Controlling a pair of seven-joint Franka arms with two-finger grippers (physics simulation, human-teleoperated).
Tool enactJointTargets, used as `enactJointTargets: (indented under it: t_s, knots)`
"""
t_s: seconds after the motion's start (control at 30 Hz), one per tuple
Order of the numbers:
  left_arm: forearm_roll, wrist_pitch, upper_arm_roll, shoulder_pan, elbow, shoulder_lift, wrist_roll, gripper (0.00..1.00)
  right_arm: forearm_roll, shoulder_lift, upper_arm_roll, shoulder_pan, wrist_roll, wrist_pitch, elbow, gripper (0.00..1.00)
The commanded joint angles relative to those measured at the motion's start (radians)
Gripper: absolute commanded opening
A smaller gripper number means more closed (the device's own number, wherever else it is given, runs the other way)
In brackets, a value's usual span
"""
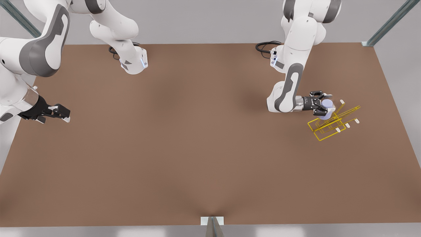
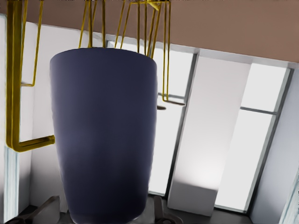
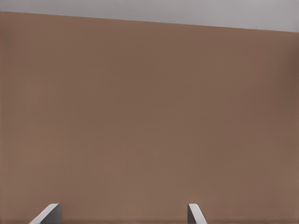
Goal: Place the cup on the cup holder
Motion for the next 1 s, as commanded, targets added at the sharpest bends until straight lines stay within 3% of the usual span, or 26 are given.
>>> enactJointTargets:
  t_s: [0.0,0.1,0.17,0.2,0.27,0.33,0.4,0.43,0.47,0.53,0.6,0.67,0.77,0.97]
  knots:
    - [-0.009,0.020,0.001,0.000,0.001,0.001,-0.143,1.00,0.001,0.000,0.000,0.000,0.000,-0.001,0.000,1.00]
    - [-0.009,0.013,0.002,0.000,0.004,-0.025,-0.131,1.00,0.001,-0.001,0.000,0.000,0.000,-0.001,0.000,1.00]
    - [-0.024,0.030,-0.002,0.000,0.087,-0.160,-0.060,1.00,0.001,-0.002,0.000,0.000,0.000,-0.001,0.000,1.00]
    - [-0.180,0.036,-0.004,0.000,0.191,-0.205,-0.062,1.00,0.002,-0.002,0.000,0.000,0.000,-0.001,0.000,1.00]
    - [-0.673,0.093,-0.007,0.003,0.574,-0.173,-0.062,1.00,0.001,-0.002,0.000,0.000,0.000,-0.001,0.000,1.00]
    - [-1.191,0.102,0.120,0.015,0.880,-0.122,-0.074,1.00,0.001,0.000,0.000,0.000,0.000,-0.001,0.000,1.00]
    - [-1.403,0.119,0.203,0.029,1.032,-0.081,-0.192,1.00,0.001,-0.002,0.000,0.000,0.000,-0.001,0.000,1.00]
    - [-1.436,0.185,0.203,0.034,1.050,-0.077,-0.298,1.00,0.001,-0.002,0.000,0.000,0.000,-0.001,0.000,1.00]
    - [-1.459,0.188,0.191,0.079,1.164,-0.015,-0.344,1.00,0.001,-0.002,0.000,0.000,0.000,-0.001,0.000,1.00]
    - [-1.457,0.202,-0.192,0.455,1.299,0.007,-0.360,1.00,0.001,-0.001,0.000,0.000,0.000,-0.001,0.000,1.00]
    - [-1.273,0.236,-0.448,0.613,1.299,0.001,-0.360,1.00,0.001,-0.002,0.000,0.000,0.001,-0.001,0.000,1.00]
    - [-1.189,0.233,-0.572,0.704,1.274,-0.022,-0.358,1.00,0.001,0.000,0.000,0.000,0.000,-0.001,0.000,1.00]
    - [-1.183,0.225,-0.579,0.710,1.198,-0.068,-0.363,1.00,0.001,0.000,0.000,0.000,0.001,-0.001,0.001,1.00]
    - [-1.195,0.132,-0.570,0.710,1.198,-0.091,-0.472,1.00,0.001,-0.002,0.000,0.000,0.000,-0.001,0.000,1.00]
